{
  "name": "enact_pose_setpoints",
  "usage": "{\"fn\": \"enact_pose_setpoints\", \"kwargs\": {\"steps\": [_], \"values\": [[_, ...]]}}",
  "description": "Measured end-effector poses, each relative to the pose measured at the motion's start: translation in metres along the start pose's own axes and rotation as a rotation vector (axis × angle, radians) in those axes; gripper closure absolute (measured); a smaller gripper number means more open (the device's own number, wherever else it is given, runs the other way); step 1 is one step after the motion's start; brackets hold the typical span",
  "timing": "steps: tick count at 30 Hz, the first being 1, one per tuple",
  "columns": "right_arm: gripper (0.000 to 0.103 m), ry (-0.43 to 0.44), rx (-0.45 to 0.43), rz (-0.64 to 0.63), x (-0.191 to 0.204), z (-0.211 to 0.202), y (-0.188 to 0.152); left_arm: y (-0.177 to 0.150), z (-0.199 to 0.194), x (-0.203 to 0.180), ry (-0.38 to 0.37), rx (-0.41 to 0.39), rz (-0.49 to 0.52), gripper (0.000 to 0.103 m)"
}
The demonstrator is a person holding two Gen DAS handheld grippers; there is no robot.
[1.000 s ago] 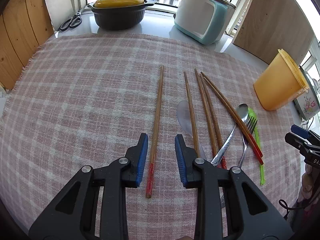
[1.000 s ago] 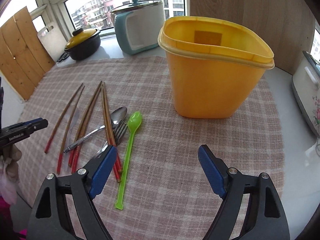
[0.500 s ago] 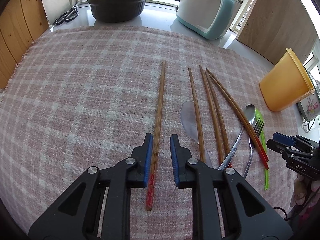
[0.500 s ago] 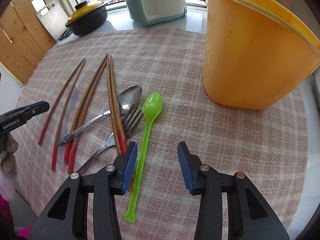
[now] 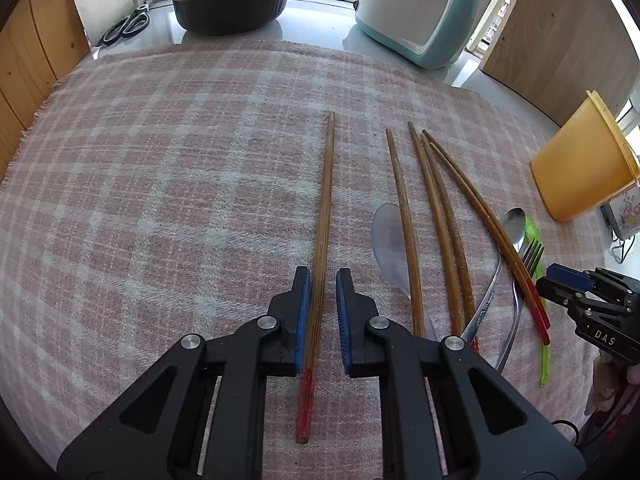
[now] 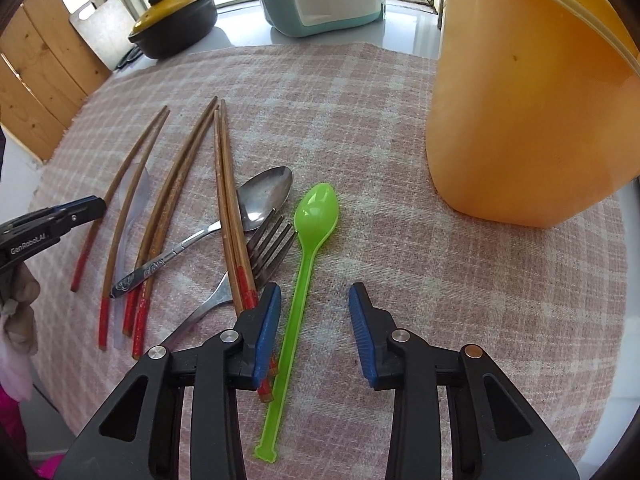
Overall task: Organize utensils
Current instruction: 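Grasp a chopstick with the left tool while the right tool grasps the green spoon, then lift the chopstick with the left tool while the right tool lifts the green spoon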
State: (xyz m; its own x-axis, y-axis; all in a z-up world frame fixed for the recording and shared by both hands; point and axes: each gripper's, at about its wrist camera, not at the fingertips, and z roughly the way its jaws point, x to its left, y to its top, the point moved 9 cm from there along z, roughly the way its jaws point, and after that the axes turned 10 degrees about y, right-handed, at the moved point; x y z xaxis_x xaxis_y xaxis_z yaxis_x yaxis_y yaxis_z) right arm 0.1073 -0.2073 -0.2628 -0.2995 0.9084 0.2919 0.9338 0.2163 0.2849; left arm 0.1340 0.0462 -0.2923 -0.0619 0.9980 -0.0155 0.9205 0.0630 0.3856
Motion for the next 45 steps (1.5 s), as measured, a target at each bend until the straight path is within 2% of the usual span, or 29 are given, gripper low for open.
{"fn": "enact_pose_setpoints", "kwargs": {"steps": [4,7,9,14,31,45], "values": [[0.076,-0.036,0.010,-0.034,0.001,0.003,0.003,0.000,0.005,0.000,0.006,0.001,0.005,0.095],[0.085,-0.068,0.010,-0.059,0.001,0.003,0.004,0.000,0.005,0.001,-0.001,0.001,-0.002,0.097],[0.093,-0.064,0.008,-0.054,-0.001,0.002,0.004,0.000,0.005,0.002,-0.009,0.001,-0.008,0.097],[0.097,-0.030,-0.004,-0.021,-0.005,0.001,0.006,0.000,0.003,0.003,-0.014,0.001,-0.019,0.098],[0.098,0.015,-0.080,0.031,-0.011,-0.029,0.001,0.003,-0.022,0.006,-0.031,-0.039,-0.061,0.098],[0.098,0.004,-0.188,-0.001,0.004,-0.074,0.017,0.016,-0.070,-0.016,-0.081,-0.129,-0.032,0.098]]}}
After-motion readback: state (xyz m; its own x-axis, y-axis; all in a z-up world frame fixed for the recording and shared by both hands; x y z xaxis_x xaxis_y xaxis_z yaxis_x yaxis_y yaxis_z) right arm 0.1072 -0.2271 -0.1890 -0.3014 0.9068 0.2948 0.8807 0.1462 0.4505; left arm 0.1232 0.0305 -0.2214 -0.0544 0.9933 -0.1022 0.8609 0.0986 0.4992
